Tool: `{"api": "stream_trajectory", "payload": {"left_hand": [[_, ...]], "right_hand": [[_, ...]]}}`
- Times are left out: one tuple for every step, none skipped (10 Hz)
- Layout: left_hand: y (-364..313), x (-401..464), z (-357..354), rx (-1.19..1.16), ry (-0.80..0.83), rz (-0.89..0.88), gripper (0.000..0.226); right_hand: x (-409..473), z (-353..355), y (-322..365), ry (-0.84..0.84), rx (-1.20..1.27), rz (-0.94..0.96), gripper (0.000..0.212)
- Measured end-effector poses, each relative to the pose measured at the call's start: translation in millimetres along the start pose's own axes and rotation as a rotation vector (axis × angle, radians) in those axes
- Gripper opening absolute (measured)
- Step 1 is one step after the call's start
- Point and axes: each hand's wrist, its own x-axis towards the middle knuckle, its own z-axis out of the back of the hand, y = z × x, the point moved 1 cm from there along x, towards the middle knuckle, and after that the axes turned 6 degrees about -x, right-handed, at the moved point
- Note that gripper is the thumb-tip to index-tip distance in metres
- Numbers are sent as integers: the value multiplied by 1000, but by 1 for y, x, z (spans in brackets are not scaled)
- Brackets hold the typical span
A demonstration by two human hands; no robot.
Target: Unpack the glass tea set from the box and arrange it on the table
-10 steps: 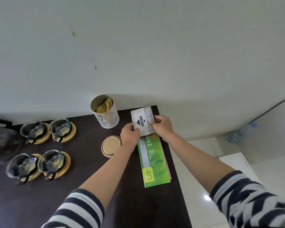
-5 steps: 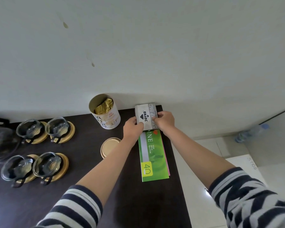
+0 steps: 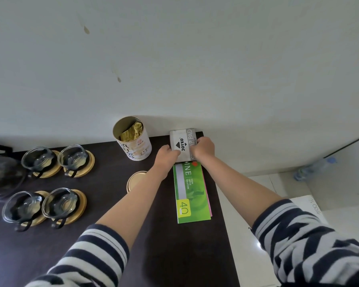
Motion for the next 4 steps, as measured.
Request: {"api": "stream_trajectory", "payload": {"left_hand": [[-6, -9, -1, -47, -11, 34, 40], [-6, -17, -1, -62, -35, 2, 50], [-12, -41, 5, -89, -74, -35, 55], [-13, -59, 16, -141, -96, -69, 48]], "right_hand": [[-6, 0, 6, 28, 29, -37, 15], [-15, -2, 10, 11, 63, -21, 16], [-33, 6, 16, -21, 87, -6, 16], [-52, 11, 20, -89, 128, 44, 12]]}}
